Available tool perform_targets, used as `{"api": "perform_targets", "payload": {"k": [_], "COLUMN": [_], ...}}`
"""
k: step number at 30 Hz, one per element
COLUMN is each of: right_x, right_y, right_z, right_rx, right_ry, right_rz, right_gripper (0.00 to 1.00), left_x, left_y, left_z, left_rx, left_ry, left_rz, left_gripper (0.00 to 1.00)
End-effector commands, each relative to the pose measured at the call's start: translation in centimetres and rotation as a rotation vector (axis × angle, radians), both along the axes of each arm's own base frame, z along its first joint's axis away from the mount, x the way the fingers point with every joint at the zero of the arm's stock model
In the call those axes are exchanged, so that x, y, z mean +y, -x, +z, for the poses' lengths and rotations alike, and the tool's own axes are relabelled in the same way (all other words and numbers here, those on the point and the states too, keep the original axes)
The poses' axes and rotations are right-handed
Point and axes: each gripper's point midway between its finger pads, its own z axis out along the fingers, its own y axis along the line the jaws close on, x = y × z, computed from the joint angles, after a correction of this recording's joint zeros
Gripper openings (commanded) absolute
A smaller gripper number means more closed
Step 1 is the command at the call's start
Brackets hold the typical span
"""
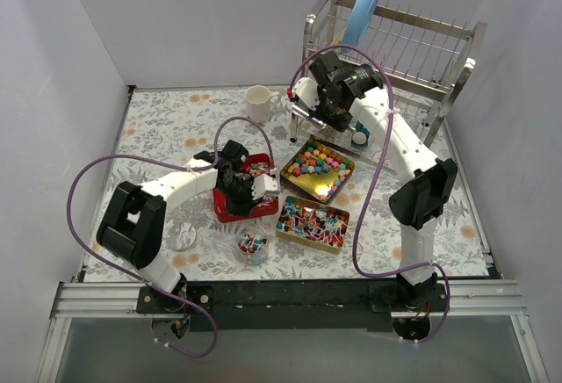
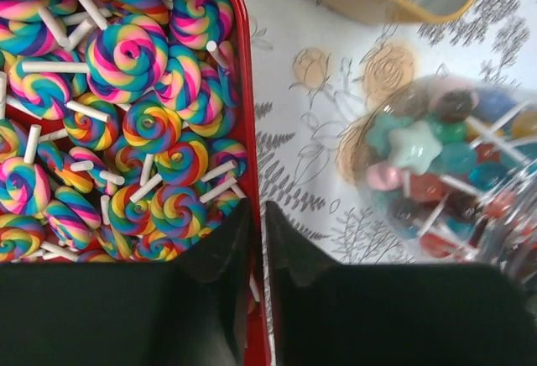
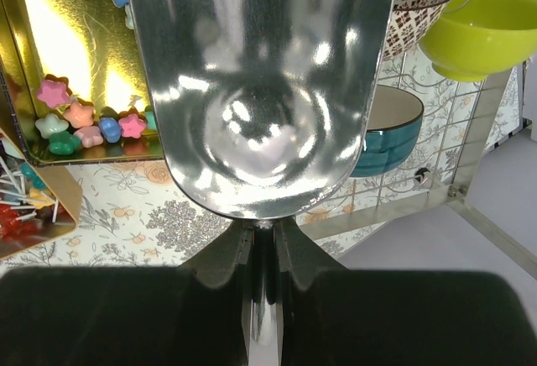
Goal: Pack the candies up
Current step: Move the storage box to the center of the board, then adjust the spatula.
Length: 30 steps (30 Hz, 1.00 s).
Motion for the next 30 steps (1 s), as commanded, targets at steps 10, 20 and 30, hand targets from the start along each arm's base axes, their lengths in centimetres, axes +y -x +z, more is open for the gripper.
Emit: {"api": "perform_targets", "payload": {"k": [10,20,30], "right_x": [0.6,5.5,8.4], "right_y": [3.0,7.3,8.3], "right_z": [1.9,1.3,-0.4], "right_rx": [0.031,0.045,-0.033], "right_ry": [-0.098,-0.156,-0.053], "right_rz": [0.106,0.409,0.460], "right_gripper": [0.01,0.01,0.01], "left_x": [-4.2,-2.4,-2.2], "left_y": [-6.2,-6.8,-7.3], "left_z": [14.8,21.3,21.0], "left_rx": [-0.226,0.550,0.676], "left_ry": [0.391,0.883,0.917], "left_rz": [0.294,0.758,0.788], "left_gripper": [0.49,0.52,0.52]}}
